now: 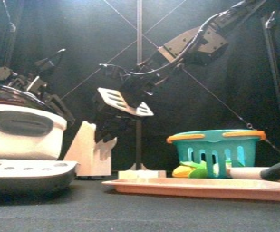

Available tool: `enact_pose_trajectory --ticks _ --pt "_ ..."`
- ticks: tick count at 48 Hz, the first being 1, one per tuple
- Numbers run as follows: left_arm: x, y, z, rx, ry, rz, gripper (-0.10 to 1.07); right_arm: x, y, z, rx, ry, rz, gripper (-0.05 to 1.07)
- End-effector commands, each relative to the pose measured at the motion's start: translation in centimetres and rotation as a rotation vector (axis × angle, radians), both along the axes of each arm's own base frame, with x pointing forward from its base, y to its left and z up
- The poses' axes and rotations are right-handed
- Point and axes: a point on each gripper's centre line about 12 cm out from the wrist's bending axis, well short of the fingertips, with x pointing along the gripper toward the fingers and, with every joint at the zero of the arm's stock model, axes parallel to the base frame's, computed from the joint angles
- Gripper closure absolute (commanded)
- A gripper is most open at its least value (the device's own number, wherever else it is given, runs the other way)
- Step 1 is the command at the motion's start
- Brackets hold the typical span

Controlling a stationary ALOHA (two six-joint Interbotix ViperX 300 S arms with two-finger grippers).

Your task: Remove fork

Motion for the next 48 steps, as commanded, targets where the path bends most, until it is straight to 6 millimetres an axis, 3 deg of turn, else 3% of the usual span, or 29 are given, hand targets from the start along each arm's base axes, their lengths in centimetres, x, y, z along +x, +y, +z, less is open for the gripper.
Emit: enact_pose_trajectory --ticks 1,14,31,48 --pt "1.3 0.3 1.9 0.026 -0.066 -0.004 0.34 0.2 -0.2 2.8 -0.003 -0.062 -0.003 0.42" --pt "2.6 0.9 2.0 0.034 -0.079 0.000 0.34 0.2 -0.1 2.9 -0.003 -0.064 -0.002 0.42" --pt "4.4 1.7 -0.1 0.010 -0.002 0.001 0.34 0.2 -0.1 2.8 -0.001 -0.062 -0.001 0.42" --pt "3.9 1.9 -1.2 -0.015 0.047 0.016 0.34 0.3 -0.1 2.8 0.004 -0.064 -0.001 0.42"
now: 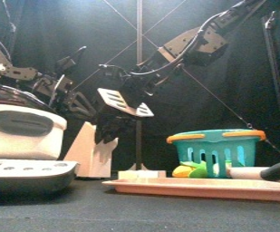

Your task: Remove fork

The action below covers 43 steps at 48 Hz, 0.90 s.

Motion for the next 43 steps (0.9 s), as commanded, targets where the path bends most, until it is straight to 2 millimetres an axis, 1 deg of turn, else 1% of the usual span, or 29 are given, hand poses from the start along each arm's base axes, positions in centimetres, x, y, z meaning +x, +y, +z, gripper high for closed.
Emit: enact_pose_trajectory --ticks 1,15,26,43 --pt "0.0 0.3 0.0 -0.003 0.009 0.009 0.34 0.3 -0.2 2.9 -0.001 -0.065 -0.004 0.42" --pt "-0.3 0.3 -0.8 -0.038 0.075 0.013 0.34 0.7 -0.1 3.5 -0.005 -0.083 0.000 0.42" --pt "-0.7 0.6 -1.4 -0.059 0.114 0.025 0.34 0.6 0.0 3.5 -0.008 -0.080 -0.003 0.42" --pt "-0.8 0.5 -1.5 -0.059 0.124 0.022 0.34 0.3 0.2 3.4 -0.014 -0.073 -0.011 0.42"
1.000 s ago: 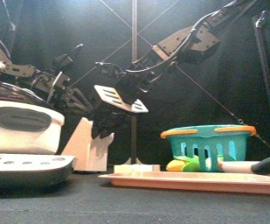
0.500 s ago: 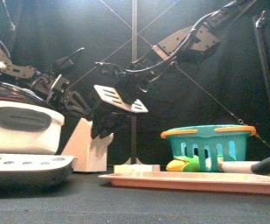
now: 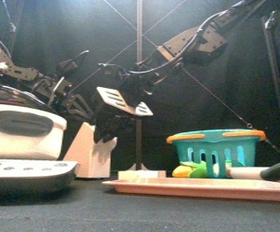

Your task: Remove fork

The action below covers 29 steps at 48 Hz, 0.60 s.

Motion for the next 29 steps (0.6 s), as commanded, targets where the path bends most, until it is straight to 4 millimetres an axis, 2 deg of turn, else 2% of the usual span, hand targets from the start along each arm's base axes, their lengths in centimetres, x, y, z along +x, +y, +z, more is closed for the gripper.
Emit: enact_pose_trajectory --ticks 1,29 --pt "-0.4 0.0 -0.6 -0.012 0.030 0.006 0.34 0.1 0.0 3.2 -0.011 -0.068 -0.012 0.42" --pt "-0.6 0.0 -0.8 -0.014 0.037 0.006 0.34 -1.2 0.8 3.6 -0.014 -0.058 -0.030 0.42"
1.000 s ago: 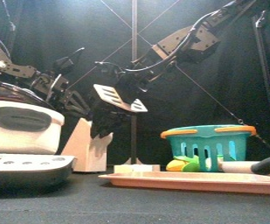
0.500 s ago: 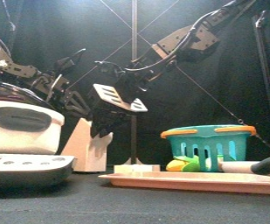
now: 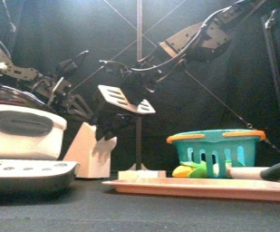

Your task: Remove fork

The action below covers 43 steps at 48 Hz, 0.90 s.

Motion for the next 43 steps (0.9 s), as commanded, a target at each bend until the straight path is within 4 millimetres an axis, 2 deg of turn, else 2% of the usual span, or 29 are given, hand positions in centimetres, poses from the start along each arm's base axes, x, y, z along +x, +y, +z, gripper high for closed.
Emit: enact_pose_trajectory --ticks 1,21,43 --pt "-0.5 0.0 -0.7 -0.013 0.035 0.005 0.34 -0.4 0.0 3.2 -0.001 -0.064 -0.008 0.42" --pt "-0.6 0.0 -0.8 -0.013 0.036 0.005 0.34 -1.1 0.8 3.8 -0.028 -0.067 -0.017 0.42" --pt "-0.6 0.0 -0.9 -0.013 0.038 0.004 0.34 -2.3 2.3 5.6 -0.059 -0.087 -0.031 0.42"
